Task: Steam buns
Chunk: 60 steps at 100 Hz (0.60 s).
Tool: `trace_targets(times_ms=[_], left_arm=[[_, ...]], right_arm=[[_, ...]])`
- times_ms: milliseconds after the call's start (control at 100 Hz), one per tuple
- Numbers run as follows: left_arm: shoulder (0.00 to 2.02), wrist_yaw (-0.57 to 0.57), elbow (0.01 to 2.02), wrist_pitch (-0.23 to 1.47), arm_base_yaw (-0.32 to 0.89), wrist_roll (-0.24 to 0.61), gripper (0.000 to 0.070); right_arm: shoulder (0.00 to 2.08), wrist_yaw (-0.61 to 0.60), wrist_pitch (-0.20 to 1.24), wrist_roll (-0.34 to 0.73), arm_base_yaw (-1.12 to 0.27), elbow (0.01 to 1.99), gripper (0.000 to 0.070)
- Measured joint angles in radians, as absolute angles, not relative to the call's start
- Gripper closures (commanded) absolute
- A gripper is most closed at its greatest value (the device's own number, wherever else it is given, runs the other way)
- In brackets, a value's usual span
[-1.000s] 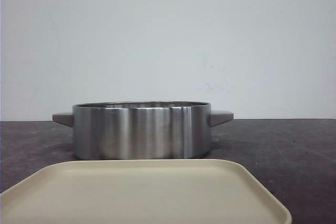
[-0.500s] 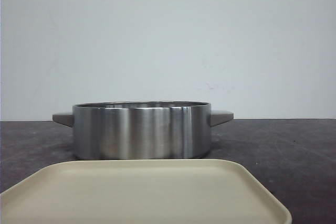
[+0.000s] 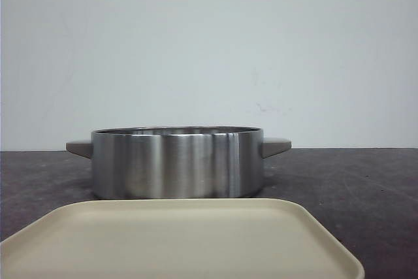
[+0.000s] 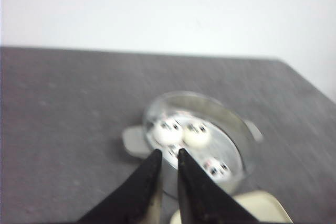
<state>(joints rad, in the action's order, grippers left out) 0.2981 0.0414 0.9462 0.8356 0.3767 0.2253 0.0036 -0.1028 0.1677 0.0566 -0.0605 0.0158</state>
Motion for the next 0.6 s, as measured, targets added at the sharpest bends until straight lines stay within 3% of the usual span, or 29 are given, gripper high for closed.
trace_targets(times_ms=[270, 390, 600], left_arm=[[0.046, -0.266, 0.461, 0.505, 0.047, 0.227, 0.0700], [0.012, -0.289, 0.307, 0.394, -0.038, 0.230, 0.0700], [0.007, -0.283, 0.149, 0.326, -0.051, 0.211, 0.0700]], right_arm=[[0.004, -0.103, 0.168, 0.057, -0.060, 0.016, 0.0695], [0.004, -0.103, 0.168, 0.057, -0.060, 0.016, 0.0695], [0.004, -0.103, 0.168, 0.057, -0.060, 0.016, 0.0695]])
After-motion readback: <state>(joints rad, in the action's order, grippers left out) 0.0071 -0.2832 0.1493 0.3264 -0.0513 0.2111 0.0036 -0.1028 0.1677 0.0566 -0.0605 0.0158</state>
